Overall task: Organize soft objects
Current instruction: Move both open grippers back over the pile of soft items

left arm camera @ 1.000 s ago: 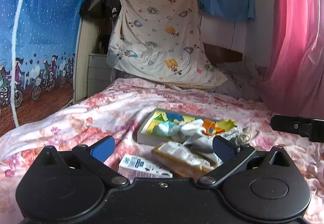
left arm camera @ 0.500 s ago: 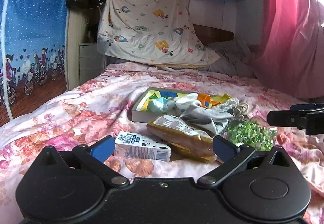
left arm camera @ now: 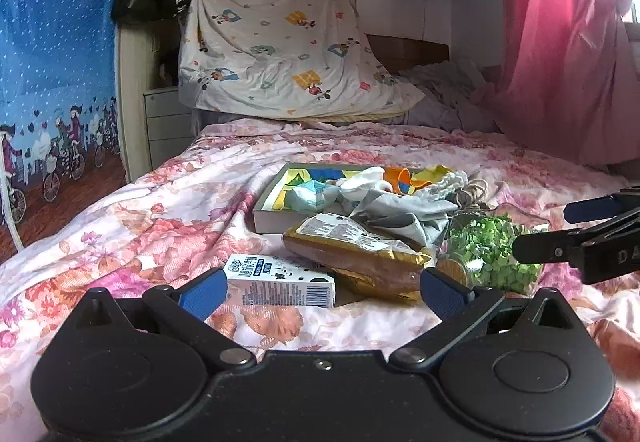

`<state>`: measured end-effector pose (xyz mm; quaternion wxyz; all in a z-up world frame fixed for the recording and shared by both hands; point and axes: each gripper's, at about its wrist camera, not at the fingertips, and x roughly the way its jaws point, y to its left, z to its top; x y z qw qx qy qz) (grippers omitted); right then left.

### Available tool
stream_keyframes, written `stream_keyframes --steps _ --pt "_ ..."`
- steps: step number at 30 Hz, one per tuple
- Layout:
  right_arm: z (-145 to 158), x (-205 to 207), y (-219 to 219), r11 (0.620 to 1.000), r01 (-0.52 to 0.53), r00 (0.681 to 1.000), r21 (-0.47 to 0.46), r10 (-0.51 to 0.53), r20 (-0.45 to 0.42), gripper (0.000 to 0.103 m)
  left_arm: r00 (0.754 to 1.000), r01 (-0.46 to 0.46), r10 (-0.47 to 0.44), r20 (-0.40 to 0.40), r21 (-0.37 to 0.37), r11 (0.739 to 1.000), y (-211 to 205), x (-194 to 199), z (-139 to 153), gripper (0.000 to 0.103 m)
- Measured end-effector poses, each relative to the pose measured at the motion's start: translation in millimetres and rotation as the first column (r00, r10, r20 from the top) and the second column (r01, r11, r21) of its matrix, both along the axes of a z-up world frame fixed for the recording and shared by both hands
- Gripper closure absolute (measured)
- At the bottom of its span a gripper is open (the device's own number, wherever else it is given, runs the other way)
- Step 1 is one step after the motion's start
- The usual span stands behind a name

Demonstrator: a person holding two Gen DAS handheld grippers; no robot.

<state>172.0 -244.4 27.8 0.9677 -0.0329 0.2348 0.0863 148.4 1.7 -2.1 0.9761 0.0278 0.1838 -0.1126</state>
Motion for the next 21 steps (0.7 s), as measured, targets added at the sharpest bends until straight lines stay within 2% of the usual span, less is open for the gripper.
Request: stream_keyframes --steps 11,21 --pt "-12 9 -8 0.999 0.045 0.999 -0.020 -0.046 -0.022 0.001 0.999 0.037 -0.039 0.020 0.067 0.997 -12 6 -3 0.001" --pt "-7 10 -13 0.996 0.082 0.997 0.024 -0.082 0.008 0.001 0.999 0.044 -0.045 0.017 0.049 0.998 -16 13 -3 0.001"
